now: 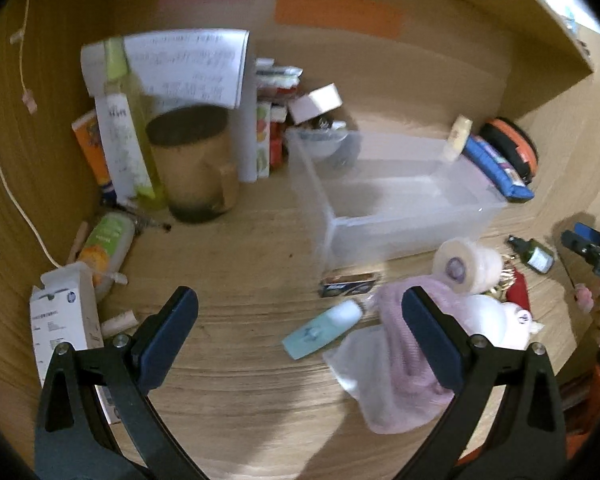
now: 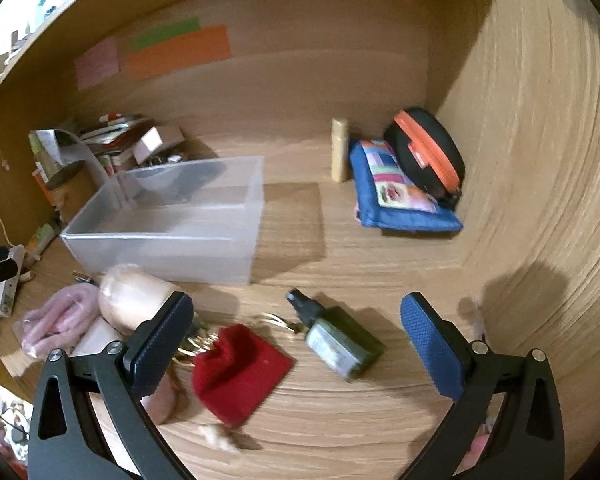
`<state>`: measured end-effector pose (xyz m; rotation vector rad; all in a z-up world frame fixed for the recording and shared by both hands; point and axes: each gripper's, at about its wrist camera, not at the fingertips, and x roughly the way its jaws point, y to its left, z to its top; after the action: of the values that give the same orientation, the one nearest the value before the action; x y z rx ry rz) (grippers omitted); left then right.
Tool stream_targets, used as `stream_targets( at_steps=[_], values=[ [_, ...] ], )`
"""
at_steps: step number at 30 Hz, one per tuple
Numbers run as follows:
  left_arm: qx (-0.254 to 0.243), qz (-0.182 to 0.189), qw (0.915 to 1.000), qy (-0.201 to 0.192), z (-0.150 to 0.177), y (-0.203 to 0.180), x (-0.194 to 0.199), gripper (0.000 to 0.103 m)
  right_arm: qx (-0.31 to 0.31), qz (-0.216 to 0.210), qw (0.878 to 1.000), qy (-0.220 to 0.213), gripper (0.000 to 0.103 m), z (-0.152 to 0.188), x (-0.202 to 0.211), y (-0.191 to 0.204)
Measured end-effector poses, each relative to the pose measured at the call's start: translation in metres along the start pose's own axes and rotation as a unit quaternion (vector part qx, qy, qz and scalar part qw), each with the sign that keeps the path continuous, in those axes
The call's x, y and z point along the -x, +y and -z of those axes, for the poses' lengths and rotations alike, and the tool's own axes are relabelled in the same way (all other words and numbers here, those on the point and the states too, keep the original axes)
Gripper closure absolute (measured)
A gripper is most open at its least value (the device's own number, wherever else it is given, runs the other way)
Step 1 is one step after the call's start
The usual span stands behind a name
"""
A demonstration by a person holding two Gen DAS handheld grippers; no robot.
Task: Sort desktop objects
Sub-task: 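Move the left tool toward the small brown box while the right tool approaches the green spray bottle, then close the left tool on the brown box while the right tool grasps the green spray bottle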
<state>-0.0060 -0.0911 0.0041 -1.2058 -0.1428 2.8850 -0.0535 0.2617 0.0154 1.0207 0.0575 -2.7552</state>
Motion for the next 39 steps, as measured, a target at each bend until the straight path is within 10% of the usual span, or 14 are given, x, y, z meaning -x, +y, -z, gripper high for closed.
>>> stream_targets(
  at_steps=[14,39],
  values=[
    [0.037,0.039,0.9936,0.099,-0.003,0.003,-0.067,0.0,0.009,0.023,0.995,0.093,0.01,0.016,-0.052,-0.03],
    [0.011,0.018,0.9868,0.161,-0.016,-0.034,-0.118,0.018,0.046,-0.031,0.988,0.142,0.047,0.026,-0.09,-0.025]
  ],
)
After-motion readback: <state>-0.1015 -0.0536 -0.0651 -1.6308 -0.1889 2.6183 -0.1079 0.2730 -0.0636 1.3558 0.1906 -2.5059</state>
